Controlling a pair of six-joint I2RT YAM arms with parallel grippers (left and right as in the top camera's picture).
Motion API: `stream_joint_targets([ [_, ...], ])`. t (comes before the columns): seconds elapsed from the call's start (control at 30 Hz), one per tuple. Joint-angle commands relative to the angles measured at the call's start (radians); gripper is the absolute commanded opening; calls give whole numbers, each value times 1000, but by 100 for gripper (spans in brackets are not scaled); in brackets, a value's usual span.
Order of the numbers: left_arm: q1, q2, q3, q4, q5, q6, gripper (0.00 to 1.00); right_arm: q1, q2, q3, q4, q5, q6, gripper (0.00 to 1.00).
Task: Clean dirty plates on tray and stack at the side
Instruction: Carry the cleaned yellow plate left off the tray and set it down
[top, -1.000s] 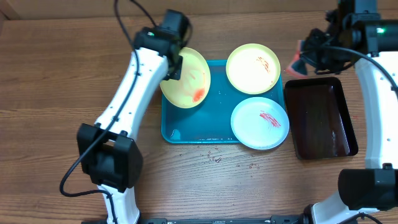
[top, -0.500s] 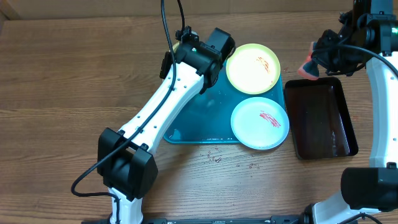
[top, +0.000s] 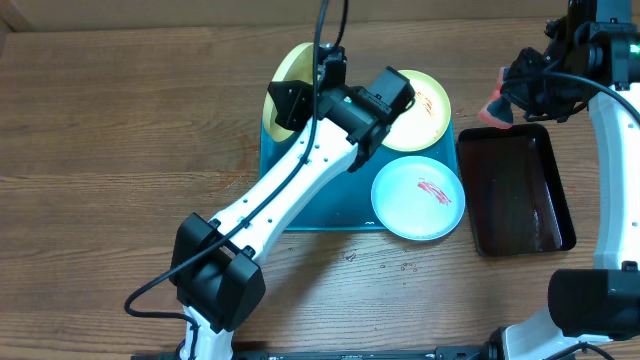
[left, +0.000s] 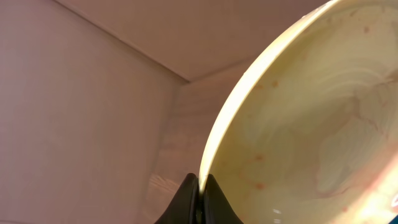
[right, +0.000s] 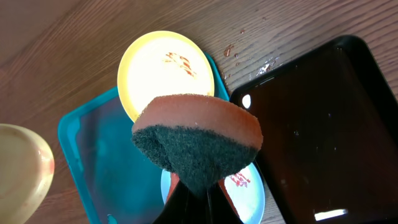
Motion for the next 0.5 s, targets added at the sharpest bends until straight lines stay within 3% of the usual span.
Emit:
stream_joint_targets([
  [0.0,-24,-36,22,-2,-116,-33,4,-2,-21,9,-2,10,-4,4],
  [0.47,-31,-36,22,-1,-111,-35,4,-2,-21,9,-16,10,-4,4],
])
